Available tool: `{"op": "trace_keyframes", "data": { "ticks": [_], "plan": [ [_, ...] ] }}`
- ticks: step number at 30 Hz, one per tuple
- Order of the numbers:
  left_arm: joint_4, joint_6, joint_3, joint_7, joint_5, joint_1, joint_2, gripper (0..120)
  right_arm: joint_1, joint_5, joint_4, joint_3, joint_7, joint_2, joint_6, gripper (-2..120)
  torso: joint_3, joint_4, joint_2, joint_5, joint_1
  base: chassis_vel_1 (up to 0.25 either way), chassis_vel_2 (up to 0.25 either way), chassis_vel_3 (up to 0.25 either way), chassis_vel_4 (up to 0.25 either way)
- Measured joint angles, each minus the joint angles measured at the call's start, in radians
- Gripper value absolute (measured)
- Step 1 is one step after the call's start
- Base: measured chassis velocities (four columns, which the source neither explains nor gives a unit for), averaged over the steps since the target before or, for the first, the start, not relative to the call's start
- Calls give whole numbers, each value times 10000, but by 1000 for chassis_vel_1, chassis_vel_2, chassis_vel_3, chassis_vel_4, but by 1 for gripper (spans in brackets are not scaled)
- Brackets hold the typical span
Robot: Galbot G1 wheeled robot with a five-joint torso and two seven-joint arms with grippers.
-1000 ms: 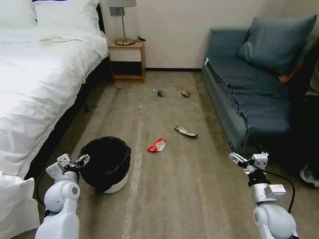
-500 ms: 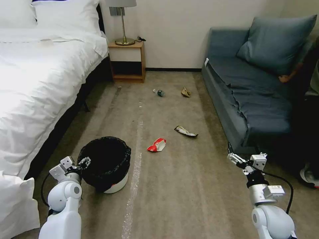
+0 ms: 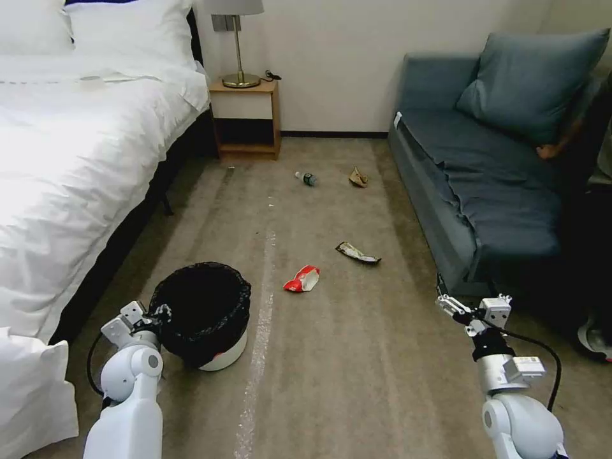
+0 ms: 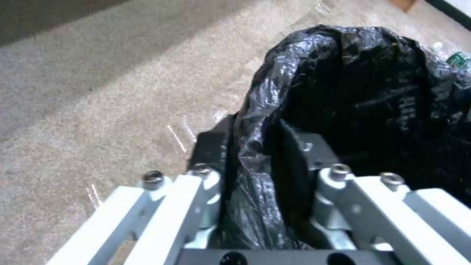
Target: Pick up the trash bin, then pick up the garbage on the floor and place it into the trash bin.
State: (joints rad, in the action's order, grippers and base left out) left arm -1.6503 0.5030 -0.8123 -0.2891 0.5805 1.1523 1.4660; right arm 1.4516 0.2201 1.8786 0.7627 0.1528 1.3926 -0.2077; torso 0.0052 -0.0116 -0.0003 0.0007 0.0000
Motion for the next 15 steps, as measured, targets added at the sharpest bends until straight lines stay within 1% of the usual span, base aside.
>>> {"op": "trace_keyframes", "data": {
  "ticks": [1, 2, 3, 4, 15],
  "plan": [
    [20, -12, -5, 12, -7, 4, 13, 15, -18, 0, -33, -14, 0, 8, -13, 100, 0, 0, 0, 0, 0, 0, 0, 0, 0],
    [20, -12, -5, 12, -7, 4, 13, 15, -18, 0, -33, -14, 0, 8, -13, 100, 0, 0, 0, 0, 0, 0, 0, 0, 0],
    [25, -20, -7, 23, -7, 6, 21, 12, -31, -1, -50, -24, 1, 13, -24, 100, 1, 0, 0, -2, 0, 0, 0, 0, 0],
    [30, -33, -7, 48, -4, 8, 33, 6, -43, -1, -60, -33, 0, 17, -32, 100, 2, -1, 0, -4, 0, 0, 0, 0, 0],
    [-29, -54, -12, 24, 8, 109, 57, 5, -38, 17, -67, -39, -1, 41, -80, 100, 3, -5, 0, -9, 0, 0, 0, 0, 0]
  ]
}}
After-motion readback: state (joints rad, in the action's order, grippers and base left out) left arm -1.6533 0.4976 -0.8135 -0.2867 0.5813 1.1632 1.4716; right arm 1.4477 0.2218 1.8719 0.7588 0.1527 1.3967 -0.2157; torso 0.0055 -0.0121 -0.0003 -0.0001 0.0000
